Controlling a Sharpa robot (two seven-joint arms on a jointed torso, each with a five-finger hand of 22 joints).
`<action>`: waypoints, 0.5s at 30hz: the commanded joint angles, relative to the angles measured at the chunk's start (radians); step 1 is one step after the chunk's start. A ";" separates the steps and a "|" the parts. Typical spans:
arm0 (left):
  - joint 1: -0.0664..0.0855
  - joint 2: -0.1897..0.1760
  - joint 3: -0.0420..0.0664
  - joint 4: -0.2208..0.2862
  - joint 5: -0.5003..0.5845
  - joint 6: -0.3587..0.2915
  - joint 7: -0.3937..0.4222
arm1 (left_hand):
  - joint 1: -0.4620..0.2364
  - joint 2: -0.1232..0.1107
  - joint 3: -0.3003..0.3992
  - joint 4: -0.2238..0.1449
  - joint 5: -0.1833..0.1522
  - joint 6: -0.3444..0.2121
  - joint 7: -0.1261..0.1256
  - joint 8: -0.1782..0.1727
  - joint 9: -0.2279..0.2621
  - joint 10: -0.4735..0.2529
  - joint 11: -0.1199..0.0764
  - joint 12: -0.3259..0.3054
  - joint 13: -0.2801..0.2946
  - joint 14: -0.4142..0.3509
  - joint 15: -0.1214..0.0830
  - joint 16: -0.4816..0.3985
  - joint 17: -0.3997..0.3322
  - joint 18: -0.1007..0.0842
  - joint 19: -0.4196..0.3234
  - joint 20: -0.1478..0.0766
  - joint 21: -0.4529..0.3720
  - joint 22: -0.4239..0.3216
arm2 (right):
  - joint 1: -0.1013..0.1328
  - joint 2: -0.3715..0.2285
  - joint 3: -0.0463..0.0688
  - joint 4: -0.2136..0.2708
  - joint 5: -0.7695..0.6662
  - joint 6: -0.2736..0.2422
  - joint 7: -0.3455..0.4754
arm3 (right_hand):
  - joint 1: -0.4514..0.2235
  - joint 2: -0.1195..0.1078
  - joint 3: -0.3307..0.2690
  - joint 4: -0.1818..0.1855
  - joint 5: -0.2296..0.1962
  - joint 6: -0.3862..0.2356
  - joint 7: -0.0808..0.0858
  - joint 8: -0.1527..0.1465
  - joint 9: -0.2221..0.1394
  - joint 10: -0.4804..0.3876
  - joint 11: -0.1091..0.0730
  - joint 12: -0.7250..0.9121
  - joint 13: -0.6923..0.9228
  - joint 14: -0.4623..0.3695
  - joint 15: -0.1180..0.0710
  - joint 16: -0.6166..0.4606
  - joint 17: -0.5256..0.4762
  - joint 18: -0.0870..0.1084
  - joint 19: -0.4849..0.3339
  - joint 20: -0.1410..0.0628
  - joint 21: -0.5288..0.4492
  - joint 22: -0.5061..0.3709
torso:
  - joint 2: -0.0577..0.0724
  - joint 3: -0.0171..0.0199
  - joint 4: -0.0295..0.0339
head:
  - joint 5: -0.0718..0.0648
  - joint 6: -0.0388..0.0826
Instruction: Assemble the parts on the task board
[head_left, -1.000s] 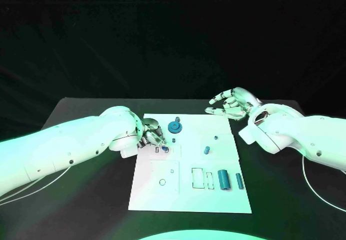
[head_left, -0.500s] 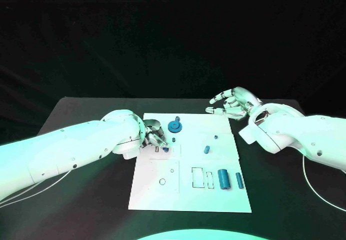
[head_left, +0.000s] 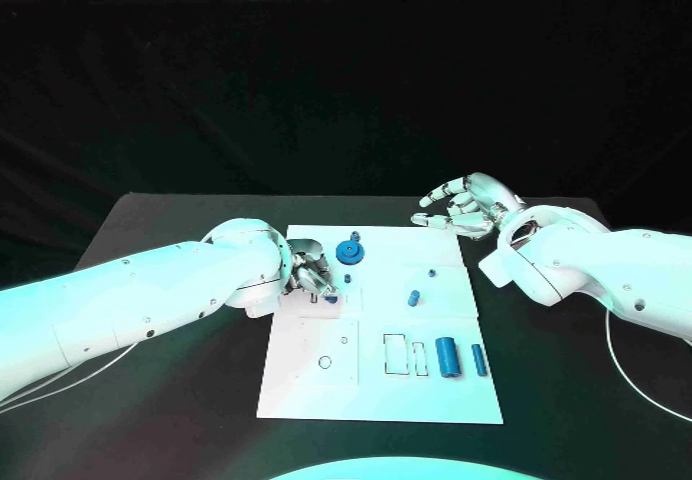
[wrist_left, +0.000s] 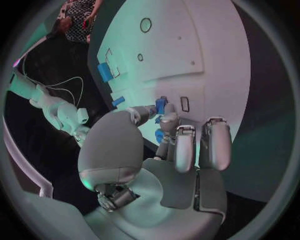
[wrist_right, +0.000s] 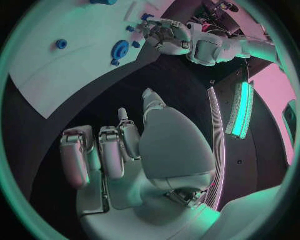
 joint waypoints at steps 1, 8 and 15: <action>-0.002 0.002 -0.002 0.004 -0.024 0.056 -0.001 | 0.001 -0.009 0.198 -0.190 0.011 0.016 -0.005 -0.005 0.000 0.008 0.001 0.003 0.003 0.091 -0.008 0.004 0.230 -0.018 0.006 -0.004 0.002 0.001 | -0.001 0.000 0.000 0.000 -0.006 0.016 0.007 | 0.001 0.009 0.005 0.001 0.007 0.008 -0.001 0.006 -0.001 -0.001 -0.005 0.002 0.071 0.095 -0.006 -0.006 0.234 -0.014 0.105 0.000 0.005 0.263 | 0.000 -0.0008 0.0005 | 0.000 -0.001; -0.002 -0.001 -0.002 -0.001 -0.030 0.066 -0.005 | -0.005 -0.014 0.200 -0.192 0.046 0.023 -0.007 -0.010 0.006 0.014 -0.001 0.002 0.006 0.091 -0.010 0.003 0.230 -0.018 0.006 -0.006 0.001 0.001 | -0.001 0.000 0.000 -0.001 -0.006 0.016 0.007 | 0.000 0.010 0.006 0.001 0.008 0.009 -0.002 0.008 -0.002 0.000 -0.005 0.003 0.071 0.095 -0.006 -0.006 0.235 -0.014 0.105 -0.001 0.005 0.263 | 0.000 -0.0004 0.0004 | 0.001 -0.002; -0.002 0.000 -0.002 -0.004 -0.028 0.066 -0.007 | -0.007 -0.016 0.199 -0.193 0.058 0.025 -0.008 -0.010 0.008 0.018 -0.001 0.004 0.011 0.091 -0.010 0.003 0.229 -0.019 0.007 -0.006 0.002 0.002 | -0.001 0.000 0.000 -0.001 -0.006 0.016 0.007 | 0.000 0.010 0.006 0.001 0.008 0.009 -0.002 0.008 -0.002 0.000 -0.005 0.003 0.071 0.095 -0.006 -0.006 0.235 -0.014 0.105 -0.001 0.005 0.263 | 0.001 -0.0006 0.0003 | 0.000 -0.004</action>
